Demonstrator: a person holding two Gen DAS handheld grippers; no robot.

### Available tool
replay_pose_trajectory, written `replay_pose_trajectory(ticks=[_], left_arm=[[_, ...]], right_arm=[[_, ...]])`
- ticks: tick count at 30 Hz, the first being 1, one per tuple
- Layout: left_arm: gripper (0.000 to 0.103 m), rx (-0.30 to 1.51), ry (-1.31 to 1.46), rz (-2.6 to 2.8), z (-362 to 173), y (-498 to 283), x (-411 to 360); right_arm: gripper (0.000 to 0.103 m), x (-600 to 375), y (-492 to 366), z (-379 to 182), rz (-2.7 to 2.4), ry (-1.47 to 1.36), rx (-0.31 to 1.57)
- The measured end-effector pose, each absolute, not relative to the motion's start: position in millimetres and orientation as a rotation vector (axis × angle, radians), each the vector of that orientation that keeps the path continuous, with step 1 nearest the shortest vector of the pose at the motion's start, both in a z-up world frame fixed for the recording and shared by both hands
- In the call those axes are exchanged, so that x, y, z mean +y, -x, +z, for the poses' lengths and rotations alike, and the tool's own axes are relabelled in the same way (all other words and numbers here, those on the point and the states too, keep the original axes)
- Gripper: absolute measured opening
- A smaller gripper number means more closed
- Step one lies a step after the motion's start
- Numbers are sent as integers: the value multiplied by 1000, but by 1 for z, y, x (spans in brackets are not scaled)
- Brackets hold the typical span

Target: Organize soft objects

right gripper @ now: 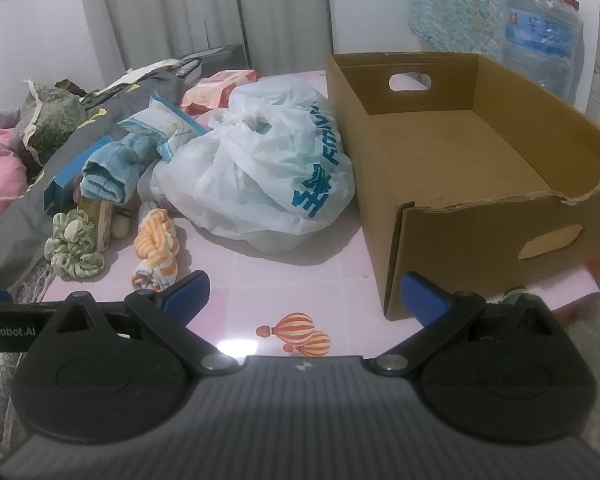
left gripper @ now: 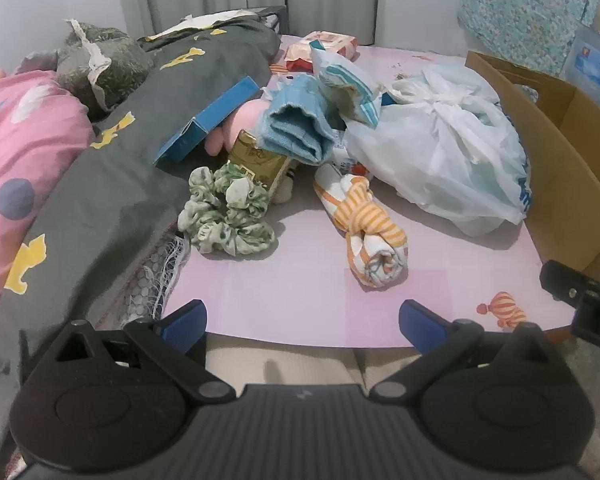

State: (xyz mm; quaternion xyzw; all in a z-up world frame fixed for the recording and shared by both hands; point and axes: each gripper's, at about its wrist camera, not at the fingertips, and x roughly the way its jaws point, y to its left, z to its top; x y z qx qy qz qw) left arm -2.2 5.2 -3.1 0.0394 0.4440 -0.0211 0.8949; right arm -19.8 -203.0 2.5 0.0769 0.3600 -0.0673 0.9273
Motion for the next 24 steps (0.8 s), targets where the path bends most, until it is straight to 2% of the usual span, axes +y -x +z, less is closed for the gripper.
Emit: replay_pose_trajectory(ticks=[24], left_arm=[[103, 915, -88, -32, 1, 4, 4]], right_arm=[[102, -203, 21, 5, -136, -164, 737]])
